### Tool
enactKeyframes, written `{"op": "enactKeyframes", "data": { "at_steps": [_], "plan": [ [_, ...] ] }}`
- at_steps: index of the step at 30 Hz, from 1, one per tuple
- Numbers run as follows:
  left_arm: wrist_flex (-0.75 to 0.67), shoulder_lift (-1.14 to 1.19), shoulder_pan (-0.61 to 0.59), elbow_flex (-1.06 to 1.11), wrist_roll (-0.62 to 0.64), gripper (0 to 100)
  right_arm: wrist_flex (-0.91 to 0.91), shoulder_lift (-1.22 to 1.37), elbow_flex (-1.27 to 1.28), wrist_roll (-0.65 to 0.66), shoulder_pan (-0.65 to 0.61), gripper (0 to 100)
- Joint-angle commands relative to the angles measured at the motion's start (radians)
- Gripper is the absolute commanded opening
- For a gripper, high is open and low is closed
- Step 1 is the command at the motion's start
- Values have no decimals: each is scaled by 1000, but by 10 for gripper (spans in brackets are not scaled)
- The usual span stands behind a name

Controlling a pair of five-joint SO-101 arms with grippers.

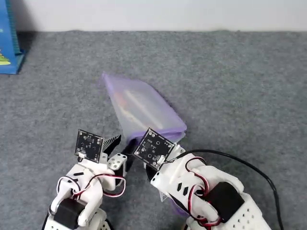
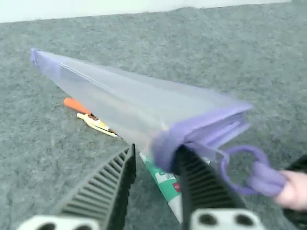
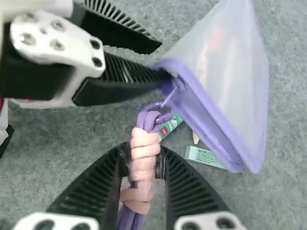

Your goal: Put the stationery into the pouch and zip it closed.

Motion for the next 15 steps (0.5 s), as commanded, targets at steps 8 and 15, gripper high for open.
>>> {"op": "enactKeyframes", "data": {
  "at_steps": [8, 15],
  "plan": [
    [-26, -12, -12, 1, 8, 13, 97, -24, -6, -11, 54, 8],
    [-2, -12, -48, -5, 9, 12, 173, -31, -14, 126, 351, 8]
  ]
}}
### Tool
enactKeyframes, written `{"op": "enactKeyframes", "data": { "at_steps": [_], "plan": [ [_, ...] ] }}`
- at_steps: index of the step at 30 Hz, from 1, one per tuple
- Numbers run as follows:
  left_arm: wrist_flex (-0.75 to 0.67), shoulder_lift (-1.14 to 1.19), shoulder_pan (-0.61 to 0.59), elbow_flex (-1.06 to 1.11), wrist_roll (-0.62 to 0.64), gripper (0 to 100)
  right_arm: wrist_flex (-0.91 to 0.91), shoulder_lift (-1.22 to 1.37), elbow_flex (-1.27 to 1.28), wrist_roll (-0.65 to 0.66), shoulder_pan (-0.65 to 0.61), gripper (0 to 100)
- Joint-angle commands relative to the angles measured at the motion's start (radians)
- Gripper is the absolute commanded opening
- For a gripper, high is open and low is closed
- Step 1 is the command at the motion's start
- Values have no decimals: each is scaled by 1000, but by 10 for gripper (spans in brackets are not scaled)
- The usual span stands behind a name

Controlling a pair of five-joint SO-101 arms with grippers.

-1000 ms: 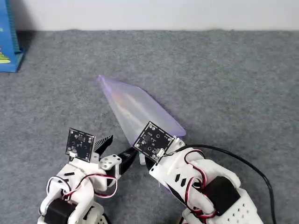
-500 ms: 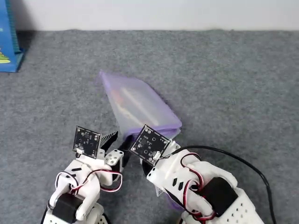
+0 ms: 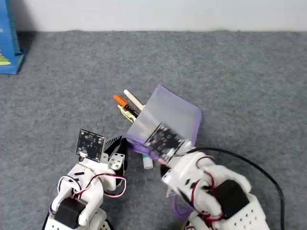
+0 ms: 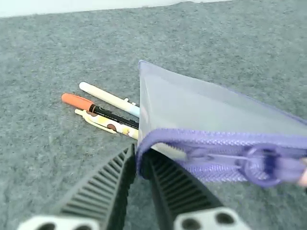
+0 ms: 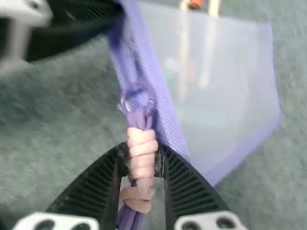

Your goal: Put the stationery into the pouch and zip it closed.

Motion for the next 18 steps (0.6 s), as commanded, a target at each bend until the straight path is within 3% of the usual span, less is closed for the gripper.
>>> {"op": "enactKeyframes", "data": {
  "at_steps": [1, 7, 18],
  "plan": [
    [2, -12, -58, -12, 9, 12, 42, -35, -11, 72, 162, 8],
    [3, -12, -118, -5, 9, 12, 119, -188, -11, 143, 285, 8],
    [55, -12, -84, -4, -2, 12, 174, -429, -11, 153, 289, 8]
  ]
}}
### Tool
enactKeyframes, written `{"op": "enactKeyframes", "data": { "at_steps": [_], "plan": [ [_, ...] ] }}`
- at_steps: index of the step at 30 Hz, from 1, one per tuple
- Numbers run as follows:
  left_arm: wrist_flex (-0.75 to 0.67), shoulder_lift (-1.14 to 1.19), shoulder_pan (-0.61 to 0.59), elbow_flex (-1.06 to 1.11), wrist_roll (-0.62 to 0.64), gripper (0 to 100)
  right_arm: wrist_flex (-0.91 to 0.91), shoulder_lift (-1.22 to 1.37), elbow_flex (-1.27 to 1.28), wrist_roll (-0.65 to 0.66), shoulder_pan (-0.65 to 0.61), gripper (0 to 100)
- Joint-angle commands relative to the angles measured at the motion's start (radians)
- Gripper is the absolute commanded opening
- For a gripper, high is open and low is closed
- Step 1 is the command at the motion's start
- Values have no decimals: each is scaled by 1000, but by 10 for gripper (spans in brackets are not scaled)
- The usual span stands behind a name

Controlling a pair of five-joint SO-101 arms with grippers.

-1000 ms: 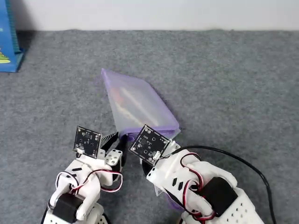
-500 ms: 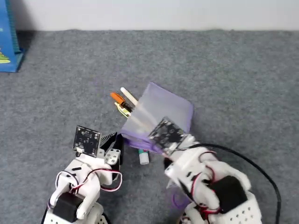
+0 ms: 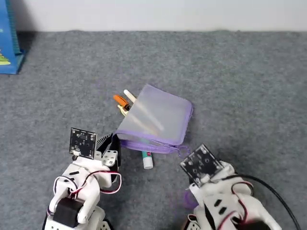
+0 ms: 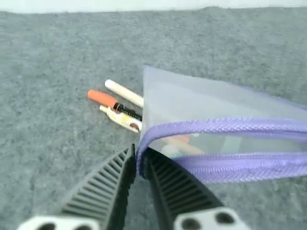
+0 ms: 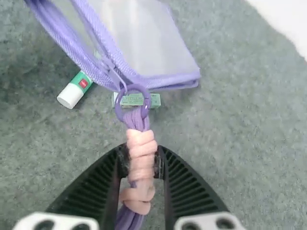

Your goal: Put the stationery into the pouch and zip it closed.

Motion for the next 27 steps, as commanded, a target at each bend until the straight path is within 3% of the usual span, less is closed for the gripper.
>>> {"op": "enactKeyframes", "data": {
  "at_steps": [1, 5, 12, 21, 27],
  "plan": [
    [32, -12, 17, -4, -12, 13, 4, -19, -11, 6, 12, 8],
    [29, -12, 61, -5, -26, 52, 2, -27, -11, 3, 8, 8],
    [18, -11, 60, -4, -23, 351, 13, -28, -77, 2, 10, 8],
    [-112, -9, 69, 108, -114, 279, 25, -28, -110, 0, 8, 8],
    [-187, -9, 69, 170, -160, 161, 25, -28, -110, 0, 7, 8]
  ]
}}
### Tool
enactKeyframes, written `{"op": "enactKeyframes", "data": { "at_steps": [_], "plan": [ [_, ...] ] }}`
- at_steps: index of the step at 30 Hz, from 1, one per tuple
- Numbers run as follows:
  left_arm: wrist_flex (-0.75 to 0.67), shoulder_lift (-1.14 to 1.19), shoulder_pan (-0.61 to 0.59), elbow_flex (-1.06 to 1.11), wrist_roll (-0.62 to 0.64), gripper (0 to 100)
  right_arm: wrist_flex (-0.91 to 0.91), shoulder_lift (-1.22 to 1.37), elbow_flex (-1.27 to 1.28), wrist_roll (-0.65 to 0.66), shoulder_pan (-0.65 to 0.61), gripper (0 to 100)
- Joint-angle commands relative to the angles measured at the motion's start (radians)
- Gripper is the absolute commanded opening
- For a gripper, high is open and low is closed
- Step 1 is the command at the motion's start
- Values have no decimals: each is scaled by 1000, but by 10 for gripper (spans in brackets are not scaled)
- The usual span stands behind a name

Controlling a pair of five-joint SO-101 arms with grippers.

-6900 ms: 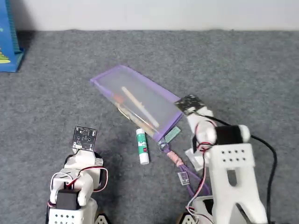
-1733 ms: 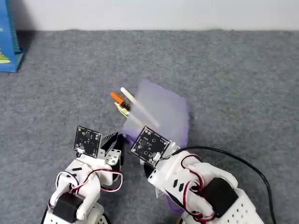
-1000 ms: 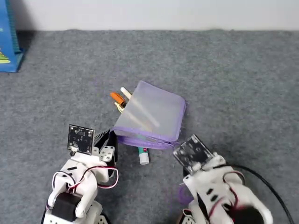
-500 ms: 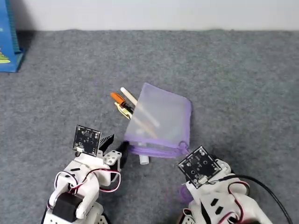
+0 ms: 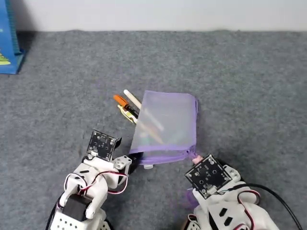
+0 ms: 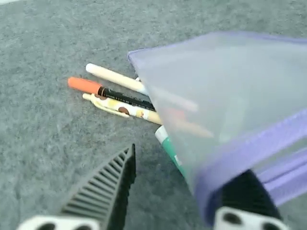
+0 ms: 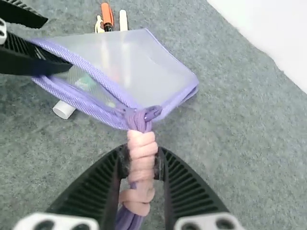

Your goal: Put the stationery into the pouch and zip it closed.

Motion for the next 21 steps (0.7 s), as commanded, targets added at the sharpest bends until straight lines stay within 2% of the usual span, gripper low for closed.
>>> {"op": "enactKeyframes", "data": {
  "at_steps": [1, 4, 7, 12, 15, 21],
  "plan": [
    [-40, -11, 3, -8, -35, 122, 2, 1, -51, -2, 7, 8],
    [-37, -12, 3, -47, -72, 13, -4, -1, -51, -2, 8, 13],
    [-32, -12, -6, -108, -91, 13, 5, -1, -51, -3, 16, 63],
    [38, -11, -15, -260, -91, 12, 5, -1, -72, -129, 71, 243],
    [109, -11, -83, -377, -91, 12, -8, 10, -86, -150, 142, 296],
    [239, -11, -261, -607, -91, 13, -31, 12, -84, -155, 240, 295]
  ]
}}
